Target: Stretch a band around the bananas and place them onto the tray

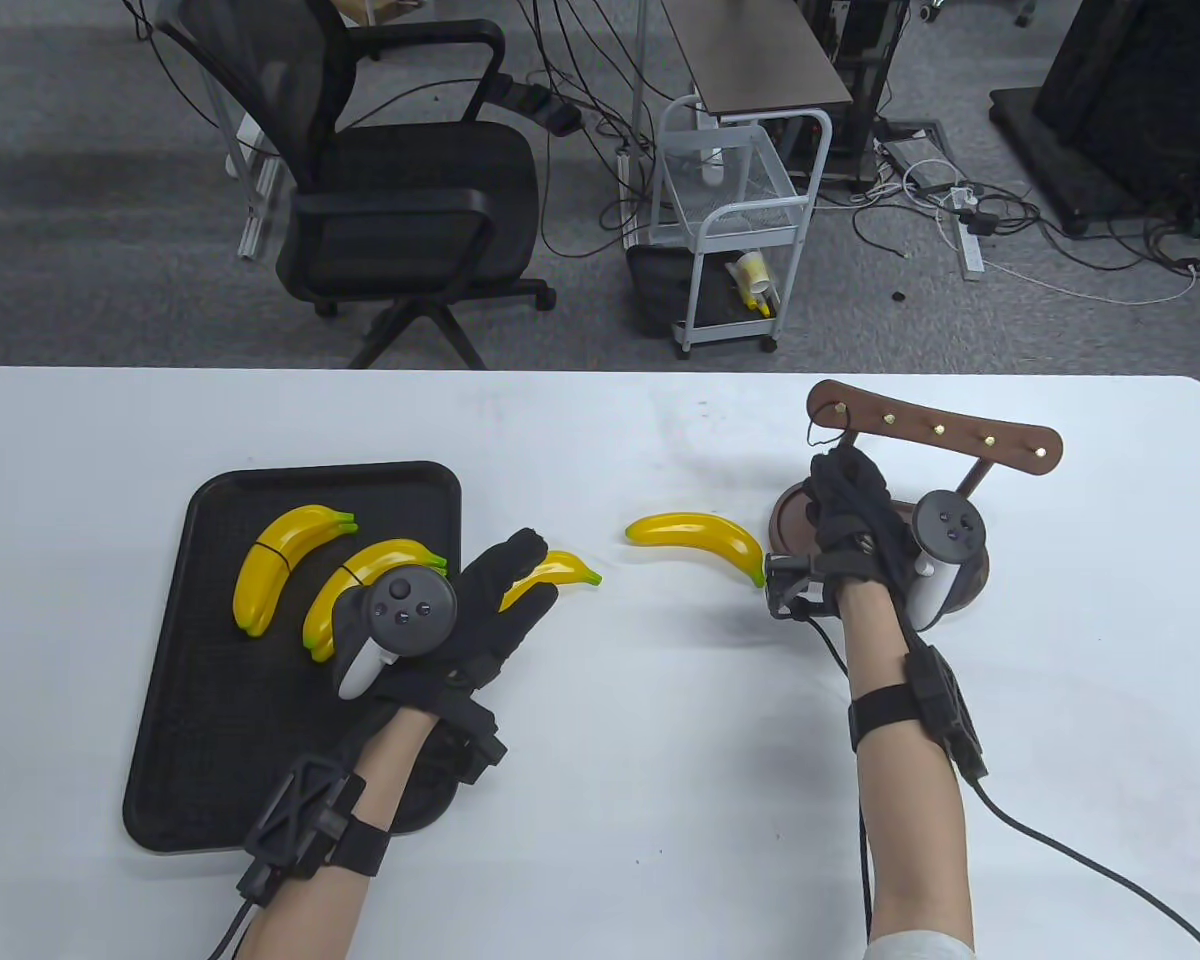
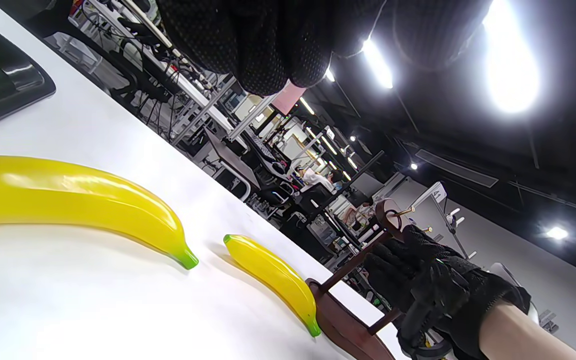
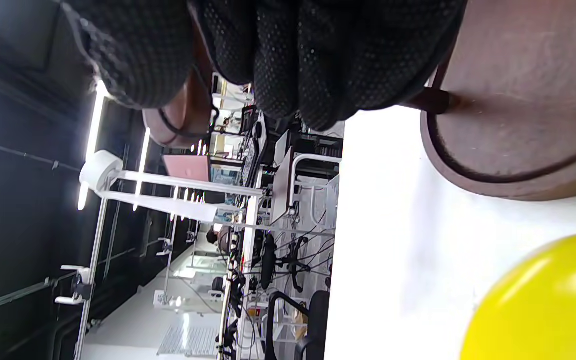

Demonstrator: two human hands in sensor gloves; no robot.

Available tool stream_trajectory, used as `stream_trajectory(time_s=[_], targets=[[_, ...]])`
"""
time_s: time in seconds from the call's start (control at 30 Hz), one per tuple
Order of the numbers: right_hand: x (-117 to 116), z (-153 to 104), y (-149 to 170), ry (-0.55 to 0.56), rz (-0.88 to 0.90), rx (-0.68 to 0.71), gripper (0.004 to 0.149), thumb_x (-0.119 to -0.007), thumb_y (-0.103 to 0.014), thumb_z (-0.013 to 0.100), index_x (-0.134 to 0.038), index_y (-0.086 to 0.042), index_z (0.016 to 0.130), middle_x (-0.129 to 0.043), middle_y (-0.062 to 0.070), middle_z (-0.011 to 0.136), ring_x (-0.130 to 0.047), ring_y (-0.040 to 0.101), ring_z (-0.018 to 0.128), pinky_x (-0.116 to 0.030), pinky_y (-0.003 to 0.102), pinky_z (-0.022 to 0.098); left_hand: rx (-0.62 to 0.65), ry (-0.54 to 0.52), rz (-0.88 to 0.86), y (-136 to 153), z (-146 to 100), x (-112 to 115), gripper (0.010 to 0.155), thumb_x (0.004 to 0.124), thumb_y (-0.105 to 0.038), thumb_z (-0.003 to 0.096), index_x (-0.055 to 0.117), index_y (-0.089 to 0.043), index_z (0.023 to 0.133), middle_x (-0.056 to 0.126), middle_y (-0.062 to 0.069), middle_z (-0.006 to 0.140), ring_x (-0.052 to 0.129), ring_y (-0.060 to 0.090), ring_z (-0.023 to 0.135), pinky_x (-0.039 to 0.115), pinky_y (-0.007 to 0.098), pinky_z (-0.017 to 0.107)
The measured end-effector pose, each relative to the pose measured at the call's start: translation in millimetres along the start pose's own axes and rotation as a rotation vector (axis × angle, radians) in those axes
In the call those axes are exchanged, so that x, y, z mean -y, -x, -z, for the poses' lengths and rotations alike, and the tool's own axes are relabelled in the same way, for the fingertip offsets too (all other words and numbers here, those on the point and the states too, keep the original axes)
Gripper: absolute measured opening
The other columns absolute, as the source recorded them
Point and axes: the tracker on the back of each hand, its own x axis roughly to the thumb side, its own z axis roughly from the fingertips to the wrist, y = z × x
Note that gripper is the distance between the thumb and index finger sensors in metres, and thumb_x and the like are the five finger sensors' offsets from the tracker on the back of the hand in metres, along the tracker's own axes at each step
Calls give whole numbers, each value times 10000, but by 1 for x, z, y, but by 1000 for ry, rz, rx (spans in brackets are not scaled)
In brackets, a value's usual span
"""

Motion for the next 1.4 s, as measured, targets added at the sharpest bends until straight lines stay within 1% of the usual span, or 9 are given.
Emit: stream_trajectory(time_s=[0.13,0.3,0.43,0.5,0.57,0.8,1.0,1.4], targets=[[-6,6,4,15,25,-30,617,-762,-409,541,-612,-83,1042,-762,167,991,-858,375,833,-777,497,560,-1,-4,-1,0,0,-1,594,643,-529,644,453,-290,1153,576,-7,1224,696,295,1109,592,478,841],[-12,11,11,25,152,-79,565,-757,-410,546,-663,-98,1008,-817,137,940,-900,339,780,-792,481,537,-10,4,-2,2,0,0,591,644,-527,643,457,-290,1152,580,-4,1222,700,296,1106,594,479,840],[-14,13,13,63,144,-92,510,-759,-410,545,-718,-117,960,-875,103,873,-948,302,710,-816,458,499,-13,9,-1,3,0,0,590,644,-527,643,460,-290,1151,583,-5,1221,702,298,1104,595,479,839],[-15,14,13,44,158,-91,491,-761,-409,546,-732,-126,946,-887,91,856,-954,292,696,-817,455,493,-14,8,-2,3,0,0,590,644,-527,643,460,-290,1151,584,-5,1221,704,297,1104,594,480,839],[-16,14,13,59,175,-97,452,-763,-404,548,-758,-142,915,-910,71,821,-968,278,667,-823,450,479,-15,7,-2,3,0,-1,590,644,-526,643,461,-288,1151,585,-4,1220,703,297,1104,596,480,838],[-16,12,8,57,165,-74,391,-763,-388,561,-796,-152,871,-938,52,765,-987,257,616,-831,445,451,-22,13,-4,4,0,0,589,643,-526,643,464,-286,1151,587,-3,1219,705,300,1102,597,481,837],[-9,9,-1,73,109,-31,384,-746,-373,579,-799,-130,872,-939,65,754,-988,266,601,-829,452,443,-23,15,-9,4,0,0,589,643,-525,643,464,-287,1152,588,0,1219,706,303,1101,597,482,836],[4,2,-26,43,24,60,382,-741,-356,581,-815,-101,856,-957,78,720,-1002,263,560,-837,450,411,-29,18,-15,5,1,-1,587,645,-523,643,471,-284,1150,592,3,1218,710,305,1098,598,486,833]])
